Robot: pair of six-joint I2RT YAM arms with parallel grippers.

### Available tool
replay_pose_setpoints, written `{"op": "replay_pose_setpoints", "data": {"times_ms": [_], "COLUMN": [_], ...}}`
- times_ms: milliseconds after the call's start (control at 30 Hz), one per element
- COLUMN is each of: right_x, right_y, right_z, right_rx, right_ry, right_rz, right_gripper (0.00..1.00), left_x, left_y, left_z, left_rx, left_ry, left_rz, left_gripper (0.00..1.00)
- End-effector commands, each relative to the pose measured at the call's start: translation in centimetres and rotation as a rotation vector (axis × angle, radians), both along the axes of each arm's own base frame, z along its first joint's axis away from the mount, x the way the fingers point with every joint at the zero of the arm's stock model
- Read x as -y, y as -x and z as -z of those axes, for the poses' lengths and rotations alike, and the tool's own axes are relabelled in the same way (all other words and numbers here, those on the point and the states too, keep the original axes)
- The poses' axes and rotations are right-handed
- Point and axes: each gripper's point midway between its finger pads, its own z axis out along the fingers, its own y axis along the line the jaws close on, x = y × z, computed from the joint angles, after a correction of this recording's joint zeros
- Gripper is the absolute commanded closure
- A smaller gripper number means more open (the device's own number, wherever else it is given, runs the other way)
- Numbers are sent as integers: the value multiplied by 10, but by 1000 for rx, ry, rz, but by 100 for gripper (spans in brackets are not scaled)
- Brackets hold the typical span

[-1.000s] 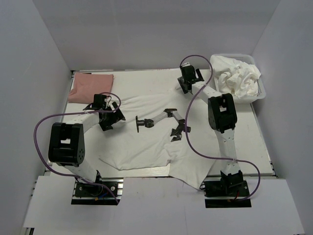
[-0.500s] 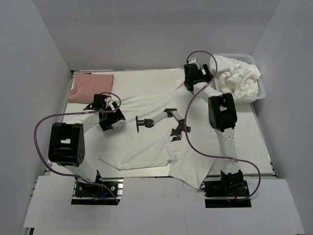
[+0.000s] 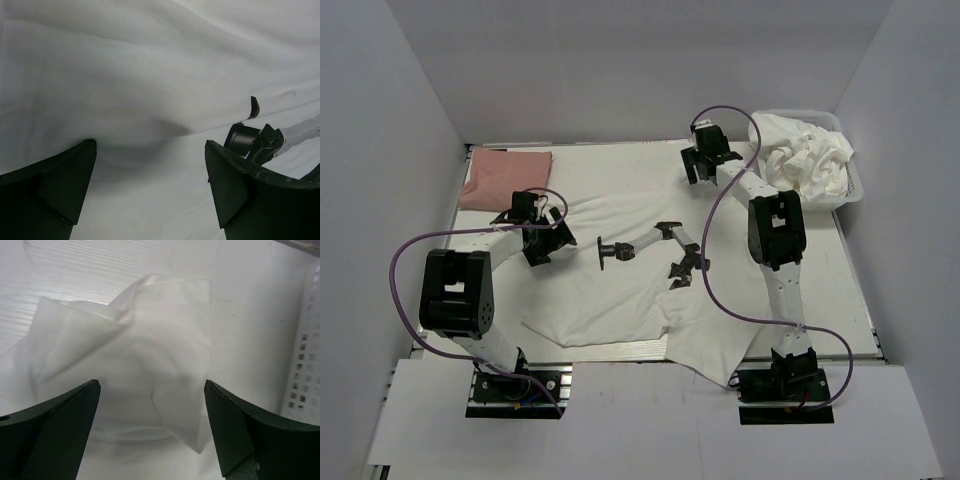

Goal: Fold and stack the t-shirts

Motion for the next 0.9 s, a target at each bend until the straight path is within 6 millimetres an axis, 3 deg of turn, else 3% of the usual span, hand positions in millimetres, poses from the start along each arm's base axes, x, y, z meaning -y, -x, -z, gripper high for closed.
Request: {"op": "replay_pose_setpoints", "data": {"times_ms": [0, 133, 200, 300, 333, 500, 533, 633, 700, 733, 767, 800, 833, 867], "right_x": [-19, -5, -8, -8, -12, -50, -59, -85, -87, -85, -84, -83, -80, -80], "right_y": [2, -3, -6, -18, -24, -37, -40, -51, -65, -62, -70, -70, -63, -66], "right_z": [0, 14, 17, 9, 0, 6, 21, 24, 17, 26, 5, 2, 15, -2], "right_rx": [-58, -54, -56, -13, 22, 49, 30, 24, 64, 53, 115, 127, 102, 136], "right_ry": [-128, -69, -81, -131, -164, -390, -443, -581, -620, -625, -648, -658, -648, -663], "right_rz": [37, 112, 128, 152, 154, 116, 99, 60, 85, 101, 96, 109, 125, 112], "right_gripper": [10, 10, 10, 10, 10, 10, 10, 10, 10, 10, 10, 10, 10, 10], "left_x": [-5, -5, -3, 1, 1, 2, 2, 4, 6, 6, 6, 6, 6, 7], "left_y": [9, 6, 8, 13, 13, 20, 20, 22, 26, 22, 22, 22, 20, 17], "left_z": [17, 14, 14, 19, 19, 24, 24, 21, 20, 16, 16, 16, 13, 10], "left_rx": [-54, -45, -55, -62, -62, -83, -83, -90, -92, -72, -72, -72, -71, -62], "left_ry": [-33, -32, -23, -1, 0, 11, 11, 25, 38, 40, 40, 40, 40, 41], "left_rz": [11, 11, 16, 19, 19, 14, 14, 11, 8, 9, 9, 9, 9, 9], "left_gripper": [0, 0, 0, 0, 0, 0, 0, 1, 1, 1, 1, 1, 1, 1]}}
